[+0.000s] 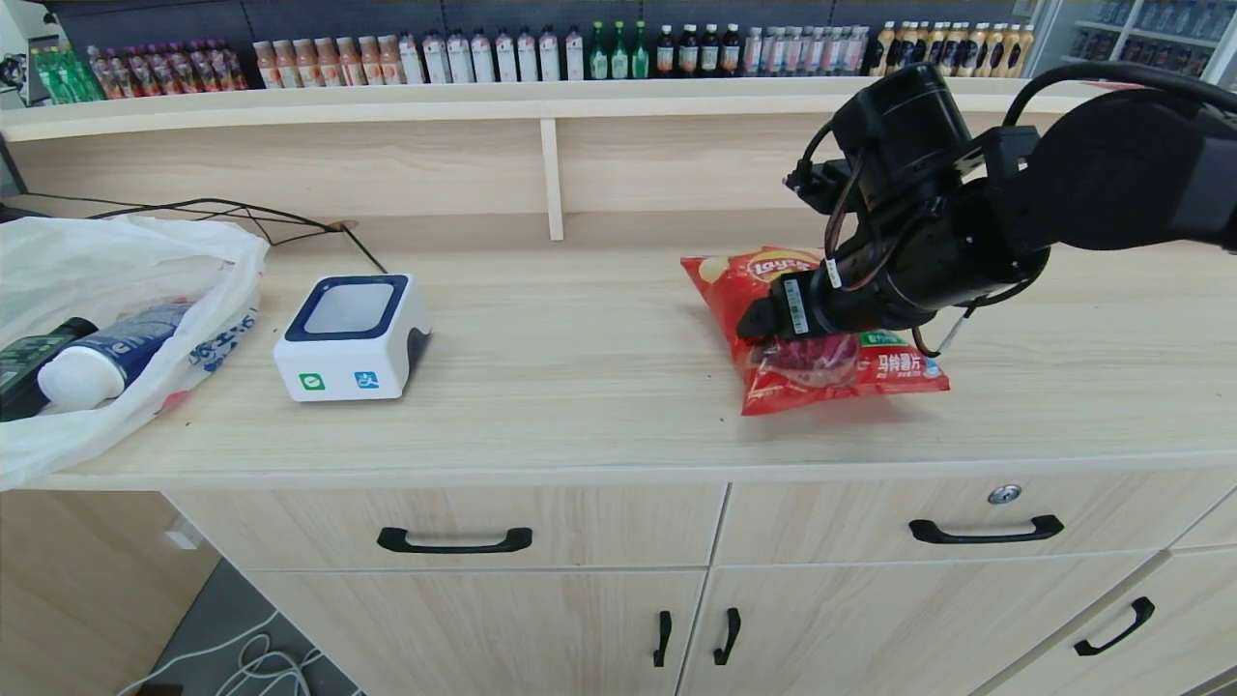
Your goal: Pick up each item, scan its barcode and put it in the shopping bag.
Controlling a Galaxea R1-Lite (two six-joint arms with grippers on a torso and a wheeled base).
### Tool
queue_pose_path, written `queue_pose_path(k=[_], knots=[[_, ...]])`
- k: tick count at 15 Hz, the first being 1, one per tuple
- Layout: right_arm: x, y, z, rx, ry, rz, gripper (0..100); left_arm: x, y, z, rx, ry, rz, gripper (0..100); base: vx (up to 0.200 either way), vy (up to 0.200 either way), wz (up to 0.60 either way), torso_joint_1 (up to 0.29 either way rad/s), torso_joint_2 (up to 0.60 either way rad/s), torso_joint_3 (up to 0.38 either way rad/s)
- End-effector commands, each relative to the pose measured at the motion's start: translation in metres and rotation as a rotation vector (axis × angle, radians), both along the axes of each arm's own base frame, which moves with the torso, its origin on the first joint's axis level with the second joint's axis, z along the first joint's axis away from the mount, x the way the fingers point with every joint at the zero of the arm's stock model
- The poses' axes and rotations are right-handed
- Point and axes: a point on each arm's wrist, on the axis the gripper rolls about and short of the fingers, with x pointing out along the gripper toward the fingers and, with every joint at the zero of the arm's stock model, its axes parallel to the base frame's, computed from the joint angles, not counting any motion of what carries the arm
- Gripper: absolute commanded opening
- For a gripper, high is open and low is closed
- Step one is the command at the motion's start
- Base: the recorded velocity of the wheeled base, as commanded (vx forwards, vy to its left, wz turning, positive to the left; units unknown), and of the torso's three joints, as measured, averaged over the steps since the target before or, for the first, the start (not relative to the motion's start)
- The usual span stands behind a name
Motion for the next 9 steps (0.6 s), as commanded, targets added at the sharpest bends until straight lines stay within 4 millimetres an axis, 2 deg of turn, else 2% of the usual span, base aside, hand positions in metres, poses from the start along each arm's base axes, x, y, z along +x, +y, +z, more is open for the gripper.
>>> queue_pose_path(k=[1,2,9], knots=[[-0.0004,0.0009,-0.0003,-0.004,-0.001,0.001,100,0.0000,0.0000,0.0000,0.000,-0.001,0.000,100,0.000,0.000,0.00,0.000,0.00,0.000],[-0.0010,0.0005,-0.0001,-0.007,0.002,0.002,0,0.0000,0.0000,0.0000,0.000,-0.001,0.000,100,0.000,0.000,0.00,0.000,0.00,0.000],[-0.0043,-0.0019,0.0049,-0.012,-0.015,-0.011,0,0.0000,0.0000,0.0000,0.000,-0.001,0.000,100,0.000,0.000,0.00,0.000,0.00,0.000]])
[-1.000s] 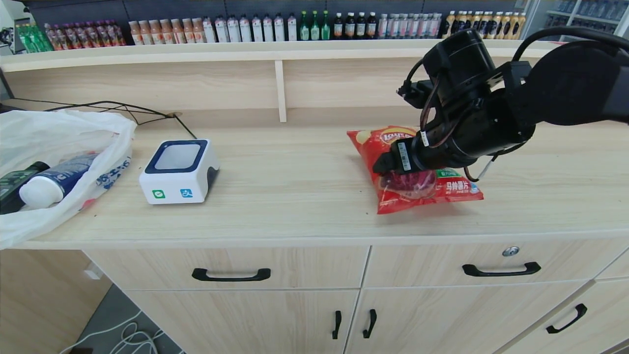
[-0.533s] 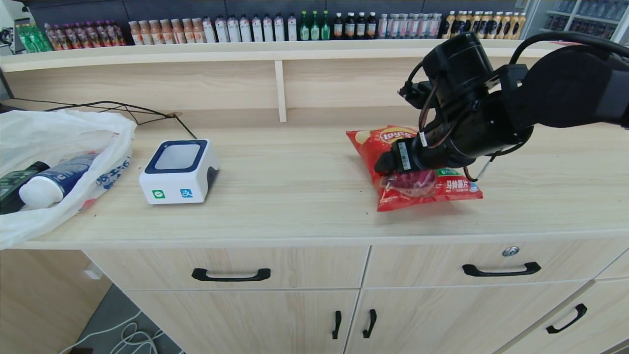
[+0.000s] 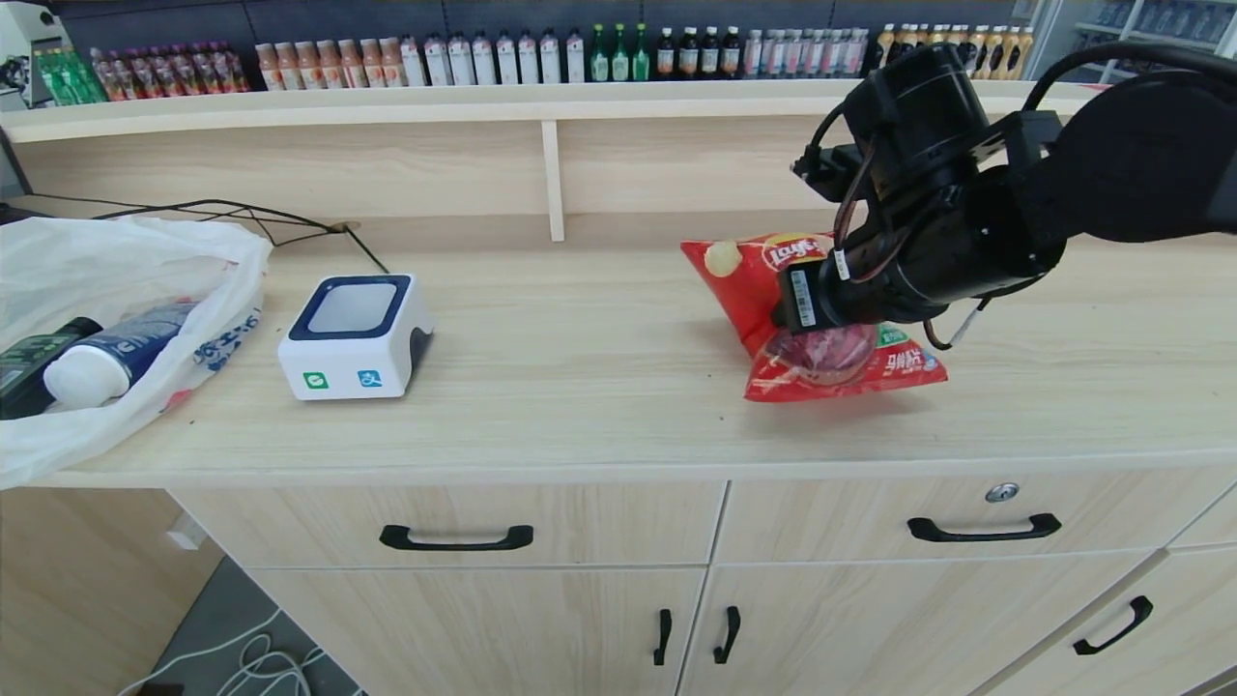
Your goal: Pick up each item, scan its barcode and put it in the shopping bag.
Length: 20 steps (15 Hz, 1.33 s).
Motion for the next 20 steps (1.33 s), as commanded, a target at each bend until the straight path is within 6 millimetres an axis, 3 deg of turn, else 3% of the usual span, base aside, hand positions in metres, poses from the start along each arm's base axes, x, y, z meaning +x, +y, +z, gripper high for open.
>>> queue_pose_path(k=[1,12,16,20], knots=[[-0.001,-0.001,0.001,-0.005,-0.005,-0.007,0,0.000,0.000,0.000,0.000,0.000,0.000,100,0.000,0.000,0.00,0.000,0.00,0.000],[-0.040,-0.012,0.027,-0.026,-0.082,-0.037,0,0.000,0.000,0.000,0.000,0.000,0.000,100,0.000,0.000,0.00,0.000,0.00,0.000],[-0.063,-0.017,0.050,-0.006,-0.156,-0.050,0,0.000,0.000,0.000,0.000,0.000,0.000,100,0.000,0.000,0.00,0.000,0.00,0.000],[-0.104,-0.027,0.077,0.026,-0.244,-0.038,0,0.000,0.000,0.000,0.000,0.000,0.000,100,0.000,0.000,0.00,0.000,0.00,0.000]])
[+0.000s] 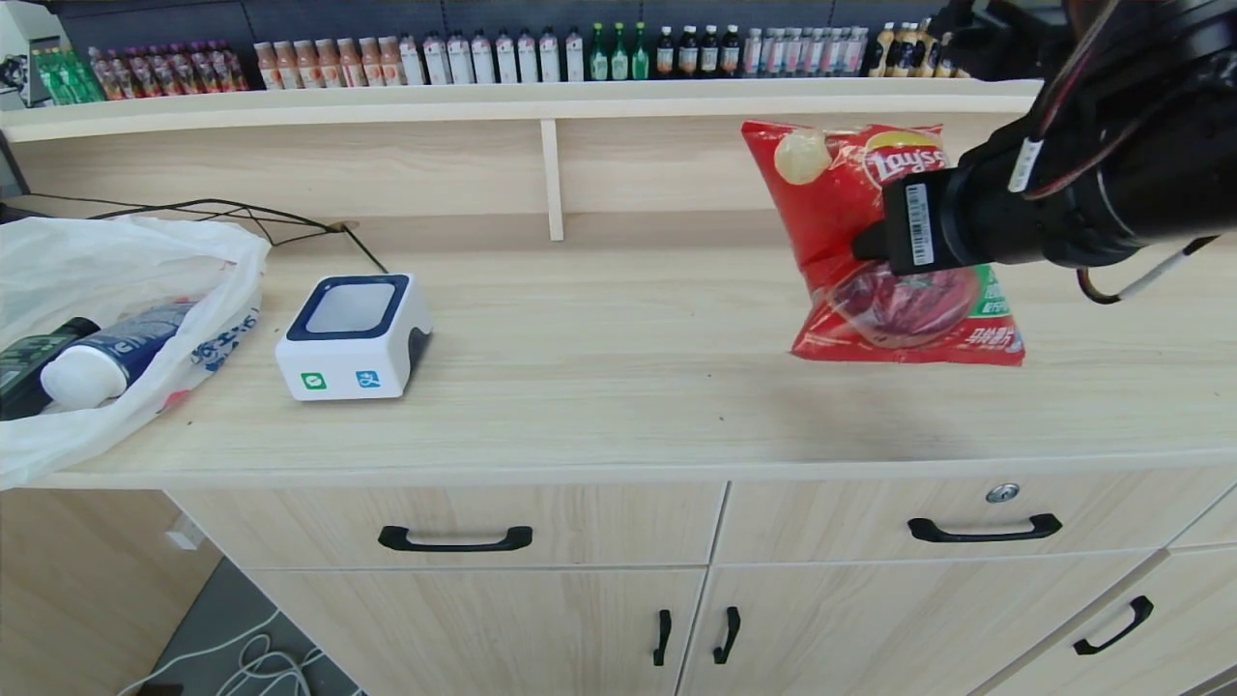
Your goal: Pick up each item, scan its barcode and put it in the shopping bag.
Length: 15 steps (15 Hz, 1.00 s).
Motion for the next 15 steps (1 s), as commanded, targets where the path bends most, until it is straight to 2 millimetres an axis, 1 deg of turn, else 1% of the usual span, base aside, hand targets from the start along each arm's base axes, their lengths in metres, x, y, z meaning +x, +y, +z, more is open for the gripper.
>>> queue_pose_path(k=[1,4,5,7,9,10,11,12,13,15], knots=[[-0.031,-0.013,0.017,0.030,-0.055,0.013,0,0.000,0.000,0.000,0.000,-0.001,0.000,100,0.000,0.000,0.00,0.000,0.00,0.000],[-0.057,-0.030,0.023,0.026,-0.080,0.035,0,0.000,0.000,0.000,0.000,-0.001,0.000,100,0.000,0.000,0.00,0.000,0.00,0.000],[-0.069,-0.038,0.029,0.018,-0.103,0.059,0,0.000,0.000,0.000,0.000,-0.001,0.000,100,0.000,0.000,0.00,0.000,0.00,0.000],[-0.080,-0.046,0.033,0.040,-0.113,0.104,0,0.000,0.000,0.000,0.000,-0.001,-0.002,100,0.000,0.000,0.00,0.000,0.00,0.000],[-0.091,-0.054,0.031,0.069,-0.109,0.158,0,0.000,0.000,0.000,0.000,-0.001,0.000,100,0.000,0.000,0.00,0.000,0.00,0.000],[-0.098,-0.058,0.025,0.101,-0.111,0.216,0,0.000,0.000,0.000,0.000,-0.001,0.000,100,0.000,0.000,0.00,0.000,0.00,0.000],[-0.101,-0.060,0.021,0.114,-0.112,0.241,0,0.000,0.000,0.000,0.000,-0.001,0.000,100,0.000,0.000,0.00,0.000,0.00,0.000],[-0.108,-0.064,0.013,0.151,-0.123,0.301,0,0.000,0.000,0.000,0.000,-0.001,0.000,100,0.000,0.000,0.00,0.000,0.00,0.000],[-0.110,-0.063,0.001,0.218,-0.152,0.375,0,0.000,0.000,0.000,0.000,-0.001,0.000,100,0.000,0.000,0.00,0.000,0.00,0.000],[-0.110,-0.065,-0.016,0.316,-0.182,0.474,0,0.000,0.000,0.000,0.000,-0.001,0.000,100,0.000,0.000,0.00,0.000,0.00,0.000]])
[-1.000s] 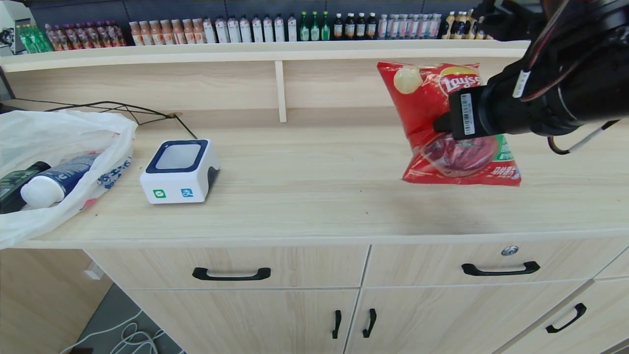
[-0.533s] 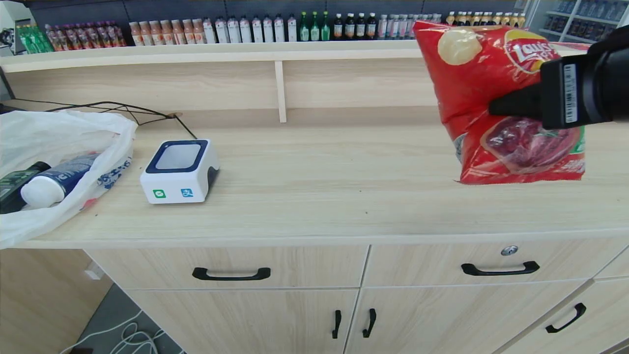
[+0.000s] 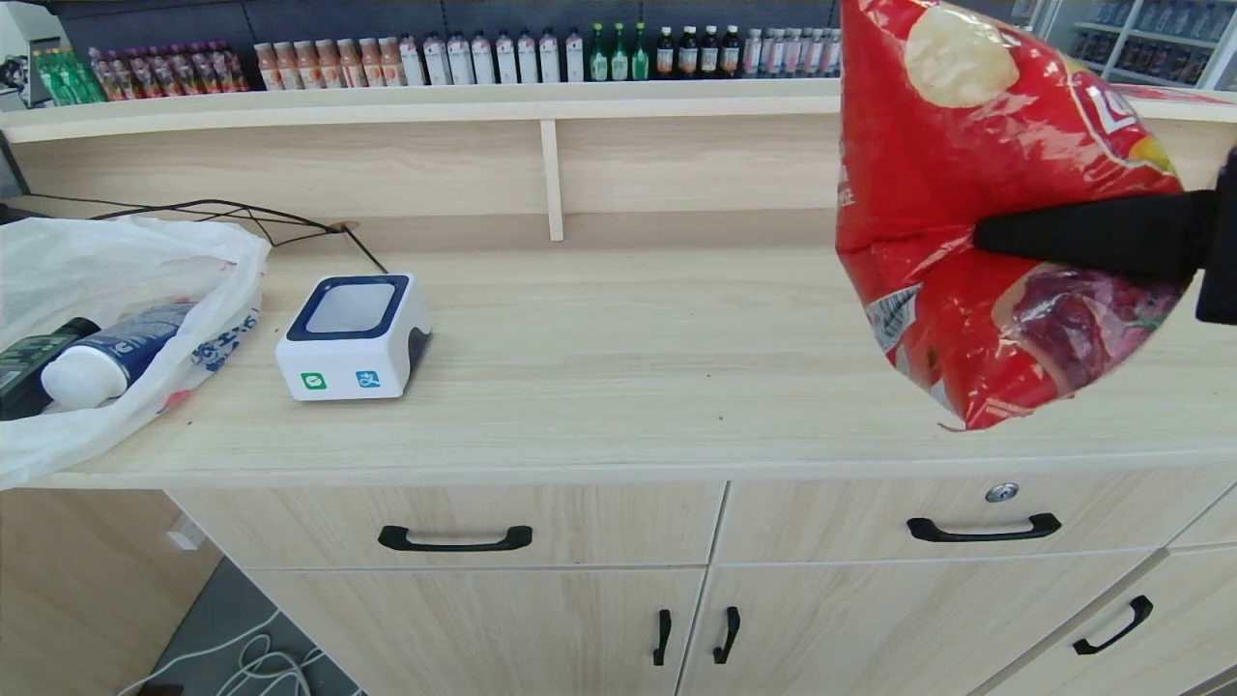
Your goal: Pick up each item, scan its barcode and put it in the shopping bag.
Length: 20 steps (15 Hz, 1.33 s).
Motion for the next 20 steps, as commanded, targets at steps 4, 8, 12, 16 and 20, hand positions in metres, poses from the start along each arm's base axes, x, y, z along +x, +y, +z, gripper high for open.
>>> queue_pose_path(k=[4,8,12,16,20], knots=[[-0.020,-0.018,-0.040,0.221,0.013,0.229,0,0.000,0.000,0.000,0.000,-0.002,0.000,100,0.000,0.000,0.00,0.000,0.00,0.000],[-0.013,-0.010,-0.064,0.453,-0.011,0.326,0,0.000,0.000,0.000,0.000,-0.002,0.000,100,0.000,0.000,0.00,0.000,0.00,0.000],[-0.004,-0.003,-0.081,0.562,0.005,0.349,0,0.000,0.000,0.000,0.000,0.000,0.000,100,0.000,0.000,0.00,0.000,0.00,0.000],[-0.014,0.007,-0.085,0.679,0.040,0.454,0,0.000,0.000,0.000,0.000,0.000,0.000,100,0.000,0.000,0.00,0.000,0.00,0.000],[-0.027,0.014,-0.099,0.680,0.087,0.531,0,0.000,0.000,0.000,0.000,0.000,0.000,100,0.000,0.000,0.00,0.000,0.00,0.000]])
